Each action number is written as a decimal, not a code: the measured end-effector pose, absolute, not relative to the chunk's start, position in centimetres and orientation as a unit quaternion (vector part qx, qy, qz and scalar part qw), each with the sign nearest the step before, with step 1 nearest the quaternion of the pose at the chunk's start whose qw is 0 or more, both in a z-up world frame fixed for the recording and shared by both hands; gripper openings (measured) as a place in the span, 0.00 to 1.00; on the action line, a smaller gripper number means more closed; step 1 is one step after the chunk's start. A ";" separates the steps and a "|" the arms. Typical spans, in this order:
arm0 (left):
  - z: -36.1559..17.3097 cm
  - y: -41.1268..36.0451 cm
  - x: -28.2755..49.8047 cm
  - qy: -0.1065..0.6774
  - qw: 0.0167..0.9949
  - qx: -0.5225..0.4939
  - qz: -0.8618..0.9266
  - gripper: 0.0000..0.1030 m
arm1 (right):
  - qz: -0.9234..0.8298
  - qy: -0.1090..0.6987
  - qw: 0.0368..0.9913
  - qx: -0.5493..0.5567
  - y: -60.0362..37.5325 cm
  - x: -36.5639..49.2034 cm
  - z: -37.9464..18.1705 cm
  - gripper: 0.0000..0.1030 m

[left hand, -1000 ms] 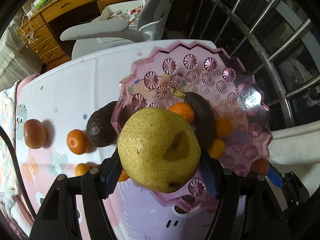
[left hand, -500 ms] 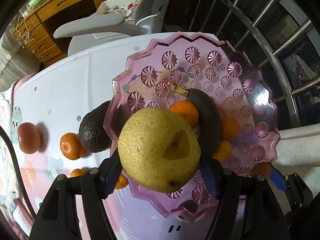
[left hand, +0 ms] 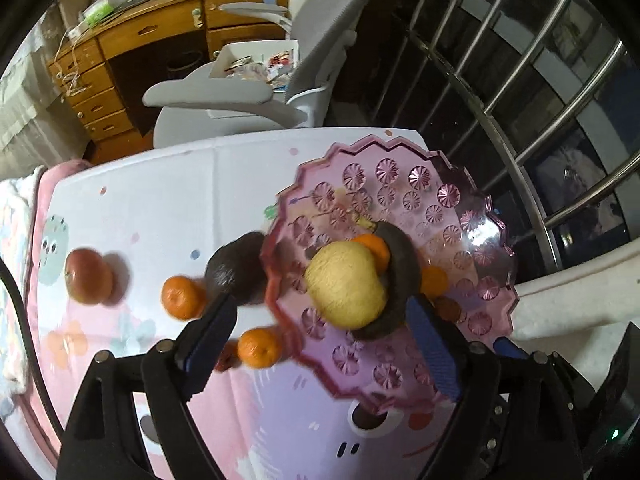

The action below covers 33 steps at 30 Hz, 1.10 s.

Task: Organize fruits
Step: 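Carry the pear with the left tool and red fruit with the right tool into the bowl, release, then withdraw both tools from the bowl toward the remaining fruits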

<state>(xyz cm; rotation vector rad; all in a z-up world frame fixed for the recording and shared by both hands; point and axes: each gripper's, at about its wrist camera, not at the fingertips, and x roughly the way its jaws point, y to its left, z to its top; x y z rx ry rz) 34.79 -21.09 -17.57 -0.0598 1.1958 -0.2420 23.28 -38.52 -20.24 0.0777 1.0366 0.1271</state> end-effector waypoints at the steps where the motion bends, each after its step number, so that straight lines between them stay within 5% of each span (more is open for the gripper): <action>1: -17.5 -20.6 34.3 0.562 0.819 -0.031 -0.111 0.83 | 0.061 0.496 0.865 0.042 -38.4 23.2 -20.1 0.47; 33: -15.6 3.1 24.7 0.584 0.808 -0.037 -0.071 0.88 | -0.064 0.583 0.766 0.264 -30.6 20.4 -17.5 0.48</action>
